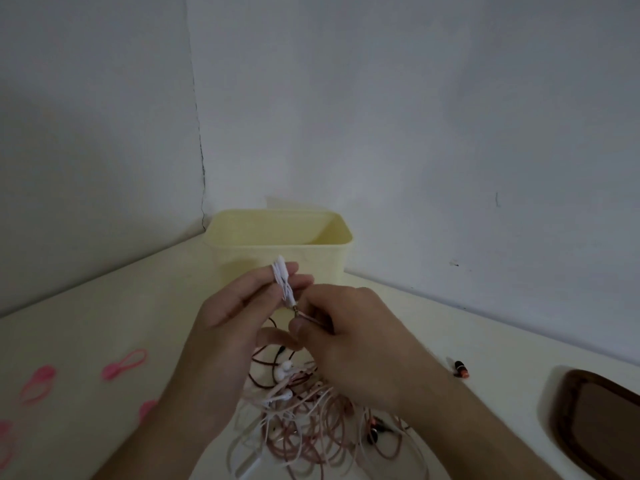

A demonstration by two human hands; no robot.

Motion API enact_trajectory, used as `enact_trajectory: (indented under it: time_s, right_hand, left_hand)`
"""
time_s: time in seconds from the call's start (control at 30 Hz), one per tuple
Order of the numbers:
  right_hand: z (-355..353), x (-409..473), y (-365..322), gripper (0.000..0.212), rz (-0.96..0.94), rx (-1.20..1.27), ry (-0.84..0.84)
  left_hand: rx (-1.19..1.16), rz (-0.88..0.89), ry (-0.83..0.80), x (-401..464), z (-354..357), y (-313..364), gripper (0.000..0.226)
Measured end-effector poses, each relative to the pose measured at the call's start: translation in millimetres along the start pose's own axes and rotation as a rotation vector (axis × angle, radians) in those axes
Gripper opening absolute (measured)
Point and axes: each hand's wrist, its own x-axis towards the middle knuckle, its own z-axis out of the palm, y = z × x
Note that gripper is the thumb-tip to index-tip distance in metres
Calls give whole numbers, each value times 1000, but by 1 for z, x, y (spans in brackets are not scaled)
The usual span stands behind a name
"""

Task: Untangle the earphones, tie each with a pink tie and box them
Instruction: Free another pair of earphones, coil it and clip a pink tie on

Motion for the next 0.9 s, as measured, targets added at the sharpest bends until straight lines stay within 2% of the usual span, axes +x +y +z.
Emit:
enact_trajectory:
  time_s: [0.13,0.23,0.4,0.5,0.57,0.67,0.77,0.9]
  right_hand:
    - [-13,-2,-2,25,9,115,21]
    - [-19,-1,-1,22,4,163,65]
    - [-18,2,10,23,44,230,199]
    - [-15,3,14,26,79,305,188]
    - [-9,5,16,30,59,237,160]
    - [1,5,15,35,72,175,60]
    - [5,4,8,34,48,64,-45]
    - [9,3,-1,38,-7,-67,-100]
  left_hand:
    - [213,-19,-44,-1,5,-6,27]
    - [228,-65,-132,-1,4,-7,29]
    - [-130,-185,-232,-3,0,-3,39]
    - [-264,-201,-251,-4,-4,-4,35]
    - [-328,-164,-265,-4,-5,-5,41]
    - [-359,-111,-168,-3,-3,-2,33]
    - [-354,-88,-61,0,0,1,39]
    - [-225,-37,29,3,-1,0,41]
